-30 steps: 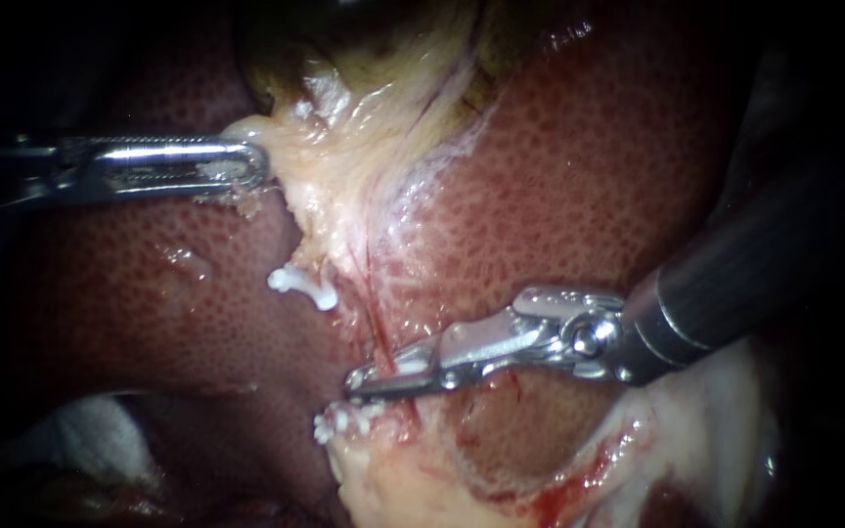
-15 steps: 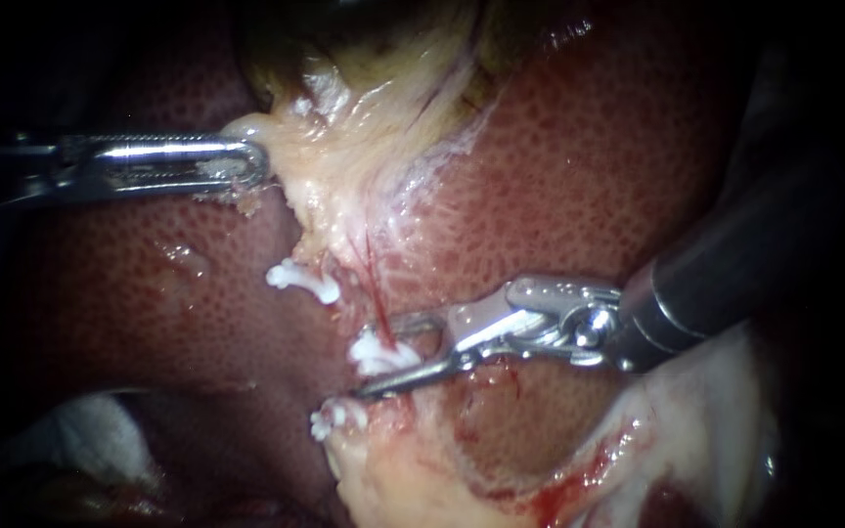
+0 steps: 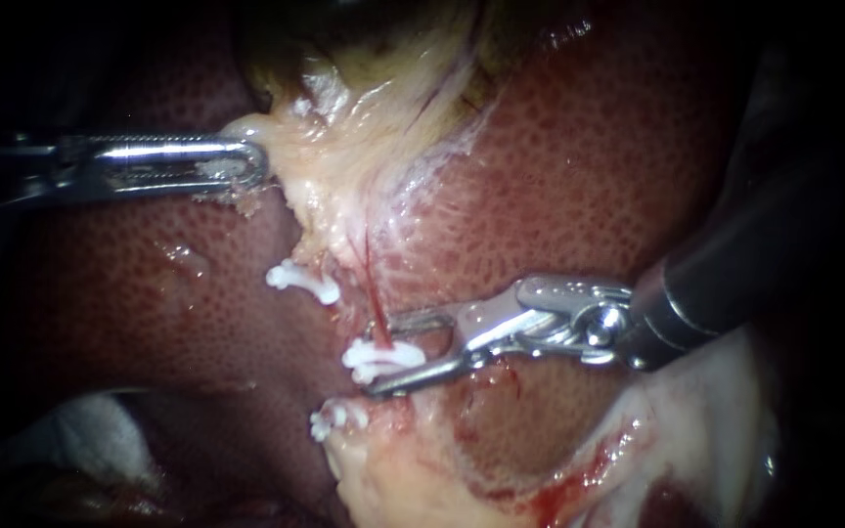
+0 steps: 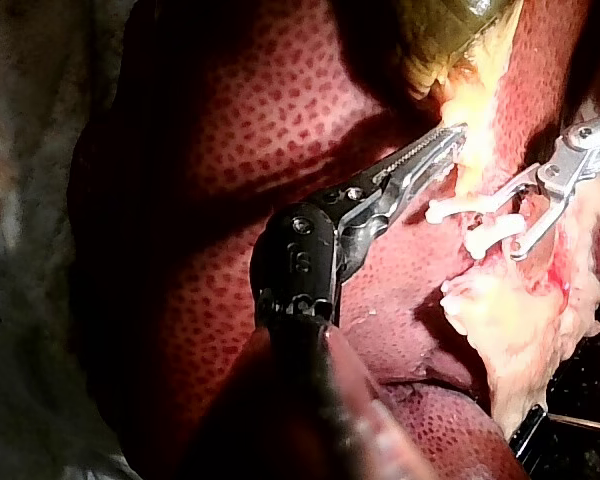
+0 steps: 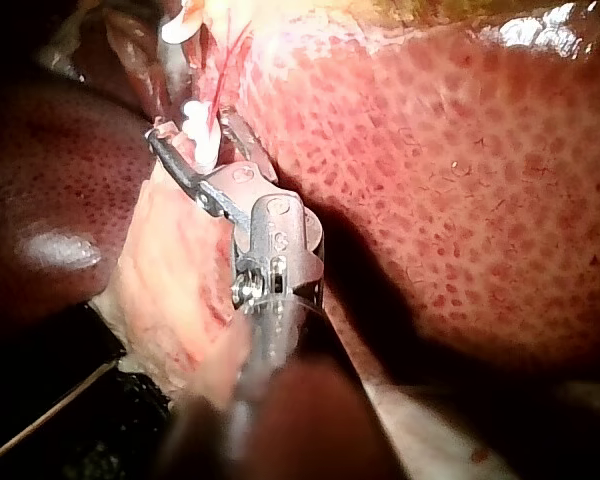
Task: Going back second clip right tube
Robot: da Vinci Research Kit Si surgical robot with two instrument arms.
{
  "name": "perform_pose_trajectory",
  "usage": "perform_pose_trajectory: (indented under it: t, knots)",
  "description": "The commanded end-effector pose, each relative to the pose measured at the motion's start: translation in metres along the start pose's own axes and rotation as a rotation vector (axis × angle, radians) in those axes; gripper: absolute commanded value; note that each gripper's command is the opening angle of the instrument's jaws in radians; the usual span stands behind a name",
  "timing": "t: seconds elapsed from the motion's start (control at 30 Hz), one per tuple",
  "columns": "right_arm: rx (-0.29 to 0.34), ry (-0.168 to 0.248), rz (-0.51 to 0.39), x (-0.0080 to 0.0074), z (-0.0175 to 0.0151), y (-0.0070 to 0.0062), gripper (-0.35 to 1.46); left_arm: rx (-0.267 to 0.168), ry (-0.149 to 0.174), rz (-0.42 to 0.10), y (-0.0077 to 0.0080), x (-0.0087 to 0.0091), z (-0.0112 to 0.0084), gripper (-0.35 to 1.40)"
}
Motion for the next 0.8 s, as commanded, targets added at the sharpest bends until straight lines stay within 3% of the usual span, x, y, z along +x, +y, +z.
perform_pose_trajectory:
  t: [0.03,0.43,0.8]
  knots:
    - [-0.004,0.001,-0.008,0.0002,-0.0008,0.0,0.5,-0.001,0.0,0.0,0.0,0.0,0.0,-0.35]
    - [-0.048,0.004,-0.17,0.0049,-0.0111,-0.0028,0.5,-0.001,0.0,0.001,0.0,-0.0001,0.0,-0.35]
    - [-0.052,0.0,-0.234,0.0071,-0.0145,-0.0049,0.49,0.003,0.002,0.002,-0.0001,-0.0003,0.0002,-0.35]
